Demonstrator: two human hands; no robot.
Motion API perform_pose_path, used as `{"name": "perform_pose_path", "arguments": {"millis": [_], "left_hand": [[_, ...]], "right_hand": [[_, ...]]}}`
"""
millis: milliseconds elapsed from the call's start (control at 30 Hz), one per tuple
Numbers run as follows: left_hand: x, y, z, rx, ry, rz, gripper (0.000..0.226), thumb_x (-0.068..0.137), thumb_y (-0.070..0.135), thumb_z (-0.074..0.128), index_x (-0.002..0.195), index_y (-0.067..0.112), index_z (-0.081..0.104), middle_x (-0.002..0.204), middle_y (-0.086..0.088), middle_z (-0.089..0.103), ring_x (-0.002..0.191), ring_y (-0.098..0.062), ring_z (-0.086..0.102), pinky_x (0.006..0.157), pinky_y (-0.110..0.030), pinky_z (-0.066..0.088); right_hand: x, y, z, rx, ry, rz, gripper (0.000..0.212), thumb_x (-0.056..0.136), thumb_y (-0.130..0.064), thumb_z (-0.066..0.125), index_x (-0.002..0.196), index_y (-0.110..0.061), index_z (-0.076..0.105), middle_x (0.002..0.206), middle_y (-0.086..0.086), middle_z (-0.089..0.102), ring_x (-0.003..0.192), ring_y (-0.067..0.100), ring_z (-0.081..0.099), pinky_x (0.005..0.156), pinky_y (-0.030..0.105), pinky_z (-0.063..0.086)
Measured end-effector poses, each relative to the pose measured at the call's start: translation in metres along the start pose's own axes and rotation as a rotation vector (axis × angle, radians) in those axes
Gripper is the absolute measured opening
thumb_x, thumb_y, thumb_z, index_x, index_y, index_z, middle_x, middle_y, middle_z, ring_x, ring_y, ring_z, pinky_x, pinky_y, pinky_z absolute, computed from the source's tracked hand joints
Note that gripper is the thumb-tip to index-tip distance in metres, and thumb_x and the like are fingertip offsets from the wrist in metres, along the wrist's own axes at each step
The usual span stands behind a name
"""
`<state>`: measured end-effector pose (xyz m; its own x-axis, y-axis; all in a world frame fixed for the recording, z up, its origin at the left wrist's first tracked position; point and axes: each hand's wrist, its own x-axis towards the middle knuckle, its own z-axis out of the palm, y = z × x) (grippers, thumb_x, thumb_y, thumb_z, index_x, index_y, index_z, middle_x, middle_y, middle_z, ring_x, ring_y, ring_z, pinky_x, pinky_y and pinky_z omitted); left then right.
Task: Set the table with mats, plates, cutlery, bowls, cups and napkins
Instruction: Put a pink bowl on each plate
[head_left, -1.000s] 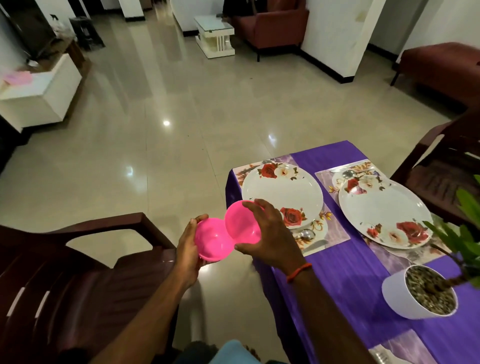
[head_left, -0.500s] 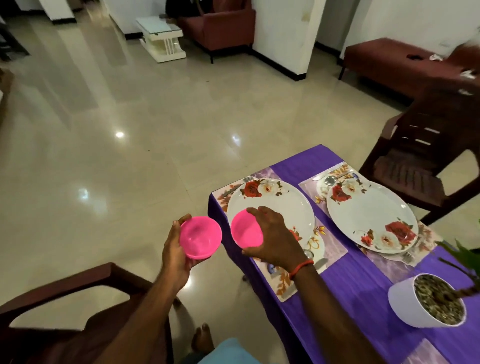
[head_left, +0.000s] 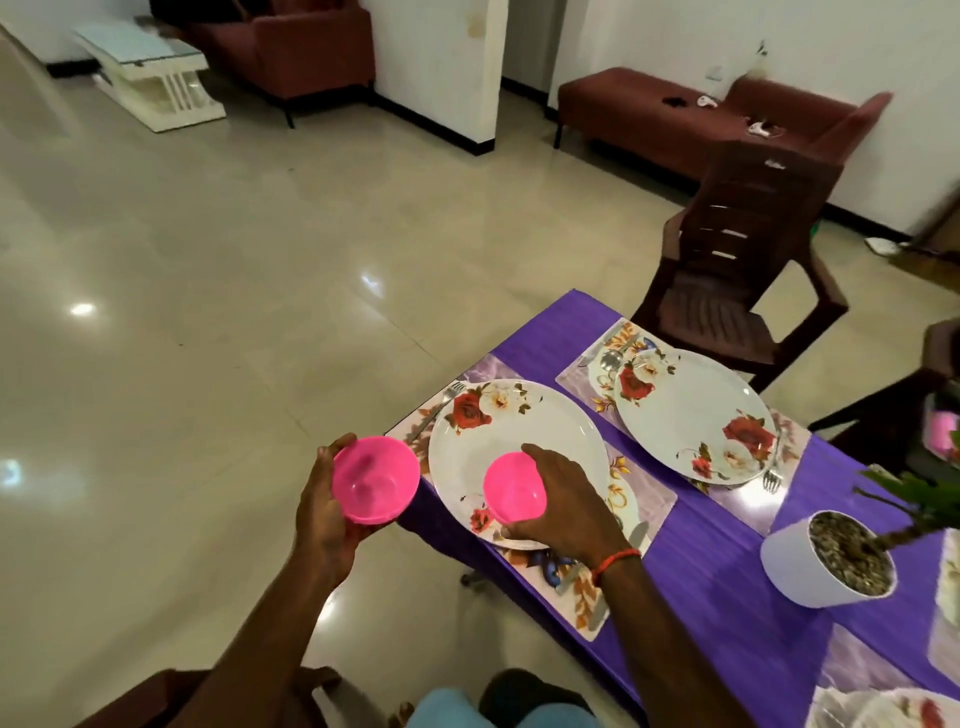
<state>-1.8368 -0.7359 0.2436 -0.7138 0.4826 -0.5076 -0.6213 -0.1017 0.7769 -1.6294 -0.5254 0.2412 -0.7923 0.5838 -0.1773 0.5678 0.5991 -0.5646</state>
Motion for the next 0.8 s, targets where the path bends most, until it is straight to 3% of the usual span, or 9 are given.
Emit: {"name": "perform_pose_path", "arguments": {"millis": [267,467,800], "left_hand": [[0.041,0.017,0.02,0.036,-0.101,-0.02,0.036,0.103,0.054,0.049,0.128,0.035,0.067,0.138,-0.003,0.061,0.122,-0.038,0.059,0.075,-0.054,0.061],[0.075,0.036,0.044,0.083,-0.153,-0.02,0.051,0.092,0.062,0.055,0.133,0.033,0.065,0.142,-0.006,0.059,0.124,-0.04,0.059,0.075,-0.056,0.061],[0.14,0.061,0.079,0.118,-0.233,-0.073,0.048,0.1,0.056,0.047,0.138,0.03,0.061,0.143,-0.009,0.059,0.123,-0.041,0.06,0.071,-0.053,0.063]], "right_hand": [[0.027,0.015,-0.009,0.066,0.05,0.113,0.122,0.055,-0.059,0.091,0.154,-0.027,0.028,0.153,-0.004,0.041,0.139,0.019,0.04,0.113,0.038,0.038],[0.055,0.031,-0.01,0.079,0.088,0.236,0.119,0.056,-0.053,0.093,0.153,-0.028,0.029,0.153,-0.003,0.04,0.14,0.022,0.039,0.112,0.041,0.039],[0.094,0.078,-0.01,0.083,0.14,0.409,0.114,0.057,-0.049,0.093,0.151,-0.027,0.032,0.151,0.0,0.04,0.141,0.026,0.032,0.112,0.045,0.038]]}}
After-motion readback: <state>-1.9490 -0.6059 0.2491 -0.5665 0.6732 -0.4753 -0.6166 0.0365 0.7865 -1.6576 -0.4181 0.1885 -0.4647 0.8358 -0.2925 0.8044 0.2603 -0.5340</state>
